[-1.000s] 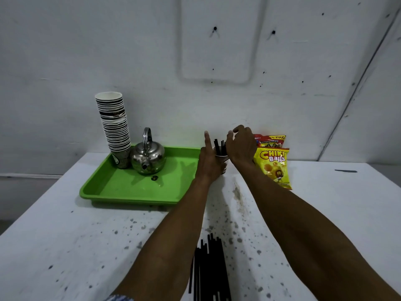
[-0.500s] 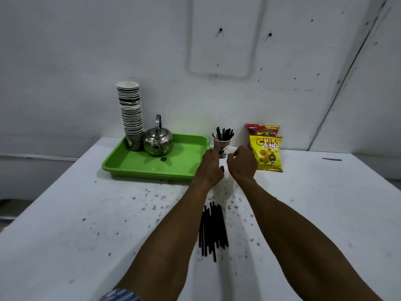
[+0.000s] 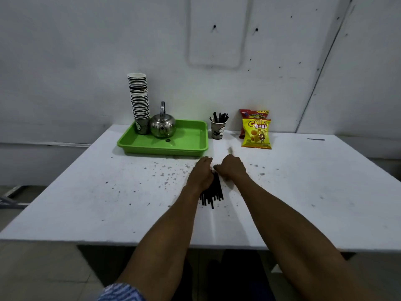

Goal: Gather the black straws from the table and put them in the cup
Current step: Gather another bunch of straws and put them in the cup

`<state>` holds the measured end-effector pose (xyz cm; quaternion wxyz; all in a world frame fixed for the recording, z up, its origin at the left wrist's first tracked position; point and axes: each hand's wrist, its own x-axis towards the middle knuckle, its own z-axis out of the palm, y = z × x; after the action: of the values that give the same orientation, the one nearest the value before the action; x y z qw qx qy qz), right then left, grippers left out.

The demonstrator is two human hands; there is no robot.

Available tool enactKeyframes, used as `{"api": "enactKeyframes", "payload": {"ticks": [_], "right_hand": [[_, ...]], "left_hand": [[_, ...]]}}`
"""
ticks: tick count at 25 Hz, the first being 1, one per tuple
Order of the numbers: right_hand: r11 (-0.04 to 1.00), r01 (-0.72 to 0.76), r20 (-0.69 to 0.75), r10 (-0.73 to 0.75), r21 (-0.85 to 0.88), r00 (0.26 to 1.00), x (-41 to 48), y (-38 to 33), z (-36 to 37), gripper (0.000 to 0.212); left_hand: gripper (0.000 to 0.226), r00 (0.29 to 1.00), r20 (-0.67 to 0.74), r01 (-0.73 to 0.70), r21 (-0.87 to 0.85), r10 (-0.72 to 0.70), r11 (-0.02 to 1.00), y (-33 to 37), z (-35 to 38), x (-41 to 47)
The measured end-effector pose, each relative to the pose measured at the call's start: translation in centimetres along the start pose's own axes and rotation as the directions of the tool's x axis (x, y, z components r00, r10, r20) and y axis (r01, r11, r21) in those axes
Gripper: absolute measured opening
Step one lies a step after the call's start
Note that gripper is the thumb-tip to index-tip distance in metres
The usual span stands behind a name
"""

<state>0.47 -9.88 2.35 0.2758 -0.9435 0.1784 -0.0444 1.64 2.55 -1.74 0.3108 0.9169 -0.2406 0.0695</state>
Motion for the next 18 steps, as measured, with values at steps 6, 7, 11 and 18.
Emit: {"api": "enactKeyframes", "payload": {"ticks": [6, 7, 11, 18], "right_hand": [[1.000, 0.018, 0.088, -0.016, -0.021, 0.996, -2.1, -0.2, 0.3, 0.051], [1.000, 0.013, 0.097, -0.012, -0.015, 0.995, -2.1, -0.1, 0.3, 0.050], [0.999, 0.016, 0.092, -0.014, -0.028, 0.996, -2.7, -0.2, -0.4, 0.042], [0.993, 0.038, 0.089, -0.028, -0.116, 0.996, -4.0, -0.9, -1.2, 0.046]], "left_hand": [[0.045, 0.997, -0.020, 0.080, 0.019, -0.080, 0.997, -1.1, 0.3, -1.6], [0.044, 0.996, -0.029, 0.082, 0.027, -0.081, 0.996, -1.4, 0.6, -1.6], [0.031, 0.996, -0.057, 0.065, 0.045, -0.062, 0.997, -1.0, 0.6, -2.2], [0.025, 0.998, -0.057, 0.048, 0.118, -0.041, 0.992, -1.3, 0.8, -2.0]]}}
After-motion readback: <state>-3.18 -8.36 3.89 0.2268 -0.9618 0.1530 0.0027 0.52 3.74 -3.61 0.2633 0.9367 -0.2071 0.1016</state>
